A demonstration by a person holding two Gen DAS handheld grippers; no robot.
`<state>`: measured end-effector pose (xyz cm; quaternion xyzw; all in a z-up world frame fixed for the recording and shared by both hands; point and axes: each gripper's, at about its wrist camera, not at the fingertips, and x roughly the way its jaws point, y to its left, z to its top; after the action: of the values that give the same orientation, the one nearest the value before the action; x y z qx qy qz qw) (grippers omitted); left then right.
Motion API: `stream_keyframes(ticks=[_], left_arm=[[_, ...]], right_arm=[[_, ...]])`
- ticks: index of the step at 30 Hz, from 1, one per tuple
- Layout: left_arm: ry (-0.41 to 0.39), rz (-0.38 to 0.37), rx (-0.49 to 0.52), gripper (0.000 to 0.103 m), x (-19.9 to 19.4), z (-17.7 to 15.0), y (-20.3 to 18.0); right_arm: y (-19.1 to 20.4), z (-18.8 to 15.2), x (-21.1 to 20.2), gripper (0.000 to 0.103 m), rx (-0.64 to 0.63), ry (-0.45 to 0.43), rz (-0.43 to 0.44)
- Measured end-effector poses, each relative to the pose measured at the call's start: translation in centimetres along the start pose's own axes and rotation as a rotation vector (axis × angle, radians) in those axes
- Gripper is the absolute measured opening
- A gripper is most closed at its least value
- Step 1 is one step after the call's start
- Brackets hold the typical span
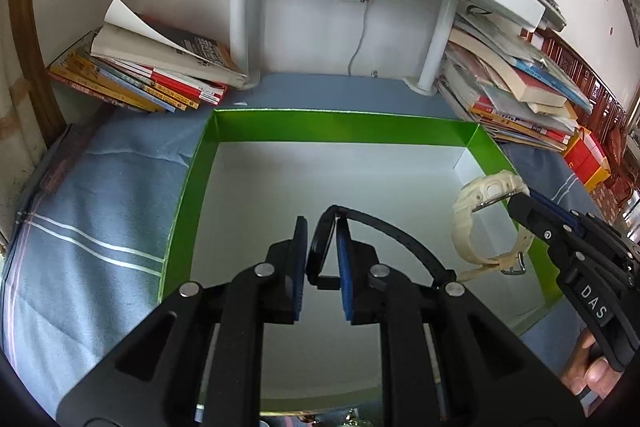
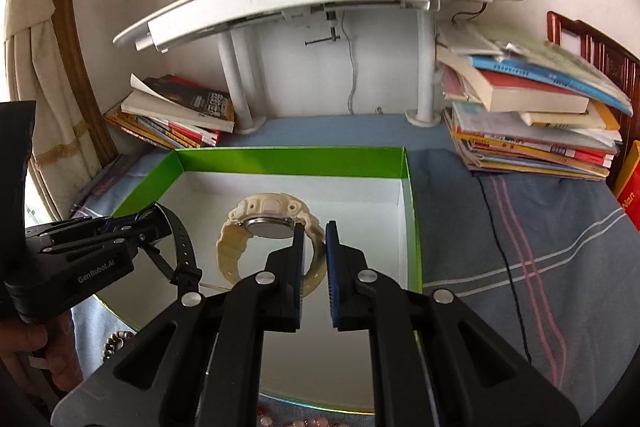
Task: Organize jewelry
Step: 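Open both tools to drop the watches inside the green box, then withdraw both open tools from the box back over the jewelry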
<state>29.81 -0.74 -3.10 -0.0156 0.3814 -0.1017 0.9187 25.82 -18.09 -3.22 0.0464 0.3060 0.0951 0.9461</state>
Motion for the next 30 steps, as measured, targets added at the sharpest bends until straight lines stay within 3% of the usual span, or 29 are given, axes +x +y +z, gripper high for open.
stream_keyframes(ticks=[5, 6, 7, 8, 9, 14, 18, 24, 30], left_arm=[[0.017, 0.008, 0.001, 0.016, 0.8, 0.0, 0.0], [0.018, 0.010, 0.002, 0.028, 0.7, -0.1, 0.0], [0.017, 0.018, 0.001, 0.040, 0.6, -0.1, 0.0], [0.003, 0.031, -0.003, 0.068, 0.4, 0.0, 0.0], [-0.031, 0.037, -0.008, 0.073, -0.2, 0.1, 0.0], [-0.114, 0.022, -0.040, 0.073, -3.8, 0.7, 0.3], [-0.181, 0.055, -0.022, 0.073, -8.7, -0.5, 0.2], [-0.218, 0.084, -0.040, 0.076, -14.6, -5.4, 0.7], [-0.191, 0.085, -0.045, 0.079, -17.5, -11.5, 0.1]], right_arm=[[-0.2, -0.2, 0.2, 0.011, 0.006, -0.006, 0.000], [-0.2, -0.1, 0.2, 0.016, 0.005, -0.011, -0.007], [-0.2, -0.1, 0.1, 0.033, 0.002, -0.016, -0.014], [-0.2, -0.1, -0.1, 0.043, 0.005, -0.030, -0.024], [-0.3, 0.0, -0.5, 0.056, 0.011, -0.045, -0.033], [-0.6, 0.7, -4.1, 0.057, 0.025, -0.111, -0.044], [-0.5, 0.1, -8.4, 0.057, 0.009, -0.151, -0.047], [-0.6, -3.5, -13.5, 0.057, 0.020, -0.146, -0.039], [0.3, -8.4, -16.3, 0.057, 0.020, -0.107, -0.024]])
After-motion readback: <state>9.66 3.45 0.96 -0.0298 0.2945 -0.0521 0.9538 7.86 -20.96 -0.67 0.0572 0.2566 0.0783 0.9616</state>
